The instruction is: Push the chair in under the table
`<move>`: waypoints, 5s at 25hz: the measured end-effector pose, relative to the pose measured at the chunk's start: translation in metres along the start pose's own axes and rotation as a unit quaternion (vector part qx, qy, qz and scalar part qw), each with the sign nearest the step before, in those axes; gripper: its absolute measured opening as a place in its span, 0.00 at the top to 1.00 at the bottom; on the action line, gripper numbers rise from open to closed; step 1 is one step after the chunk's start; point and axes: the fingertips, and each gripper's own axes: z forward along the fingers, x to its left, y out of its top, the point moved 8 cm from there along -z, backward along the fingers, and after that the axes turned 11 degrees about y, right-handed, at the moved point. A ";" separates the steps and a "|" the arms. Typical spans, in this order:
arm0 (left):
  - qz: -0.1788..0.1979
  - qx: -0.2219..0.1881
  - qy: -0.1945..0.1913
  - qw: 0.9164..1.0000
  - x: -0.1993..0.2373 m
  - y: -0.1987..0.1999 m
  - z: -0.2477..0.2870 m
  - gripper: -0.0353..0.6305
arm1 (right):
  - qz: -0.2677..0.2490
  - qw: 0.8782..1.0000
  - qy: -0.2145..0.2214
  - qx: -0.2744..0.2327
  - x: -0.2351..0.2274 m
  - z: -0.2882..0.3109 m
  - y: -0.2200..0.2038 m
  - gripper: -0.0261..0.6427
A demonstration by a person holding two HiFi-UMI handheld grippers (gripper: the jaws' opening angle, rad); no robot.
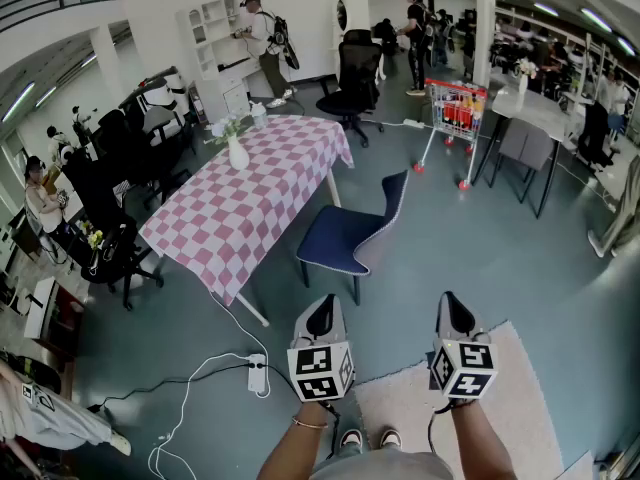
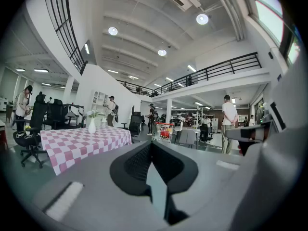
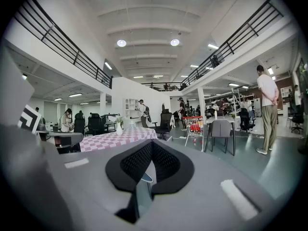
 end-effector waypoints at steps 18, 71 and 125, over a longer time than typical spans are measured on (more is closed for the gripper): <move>-0.008 0.009 0.014 1.000 -0.004 -0.011 -0.014 0.95 | 0.023 1.000 0.020 -0.002 -0.005 -0.005 -0.014 0.94; -0.028 0.034 0.035 0.998 -0.055 -0.002 0.245 0.82 | 0.042 0.998 0.021 0.036 -0.198 0.194 0.018 0.80; -0.071 0.067 0.414 0.905 -0.080 -0.002 0.507 0.83 | -0.052 0.852 0.486 0.184 -0.311 0.717 0.057 0.80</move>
